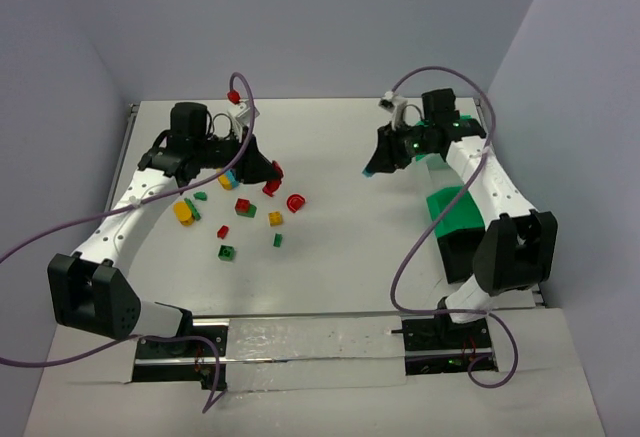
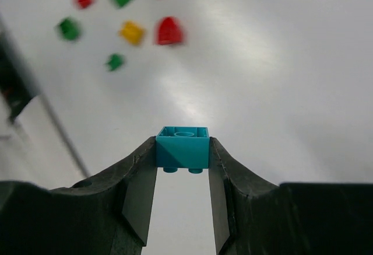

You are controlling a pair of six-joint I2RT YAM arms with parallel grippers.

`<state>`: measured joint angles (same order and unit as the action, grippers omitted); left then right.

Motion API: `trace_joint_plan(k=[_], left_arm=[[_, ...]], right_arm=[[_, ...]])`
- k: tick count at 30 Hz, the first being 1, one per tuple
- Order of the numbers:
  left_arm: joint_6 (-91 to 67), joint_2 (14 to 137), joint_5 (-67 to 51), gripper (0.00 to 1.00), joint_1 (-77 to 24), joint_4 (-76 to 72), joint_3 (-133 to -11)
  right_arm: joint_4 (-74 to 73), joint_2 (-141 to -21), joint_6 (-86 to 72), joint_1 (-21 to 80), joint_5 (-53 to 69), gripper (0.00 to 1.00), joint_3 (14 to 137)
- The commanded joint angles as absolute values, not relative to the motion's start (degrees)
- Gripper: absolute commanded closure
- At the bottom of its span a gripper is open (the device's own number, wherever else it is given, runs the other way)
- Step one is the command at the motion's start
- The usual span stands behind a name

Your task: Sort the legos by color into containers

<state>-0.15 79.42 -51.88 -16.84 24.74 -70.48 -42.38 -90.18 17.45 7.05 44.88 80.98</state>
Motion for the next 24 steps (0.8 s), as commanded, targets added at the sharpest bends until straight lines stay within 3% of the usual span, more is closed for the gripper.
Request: trace_joint_plan(k=[1, 9, 19, 23, 24], left_arm=[[-5.0, 78.5, -39.2, 1.00, -17.4, 16.4, -71.8], [-3.8, 80.2, -33.6, 1.00, -18.0, 16.3, -73.1], [-4.4, 81.2, -32.5, 1.00, -18.2, 15.4, -72.7], [-5.2, 81.8, -32.6, 1.00, -18.2, 14.9, -72.8], [-5.3, 82.0, -32.6, 1.00, -18.2, 14.8, -72.8]], right_arm=[[-35.6, -93.4, 12.8, 1.8, 24.7, 1.00, 88.6], [-31.0, -107.3, 7.4, -4.6, 2.7, 1.00, 102.2], [-28.1, -117.4, 4.6, -7.1, 0.2, 1.00, 107.7], [-26.4, -119.5, 4.1, -7.7, -1.3, 0.87, 107.8], [-26.2, -120.2, 4.0, -7.9, -1.0, 0.72, 108.2]])
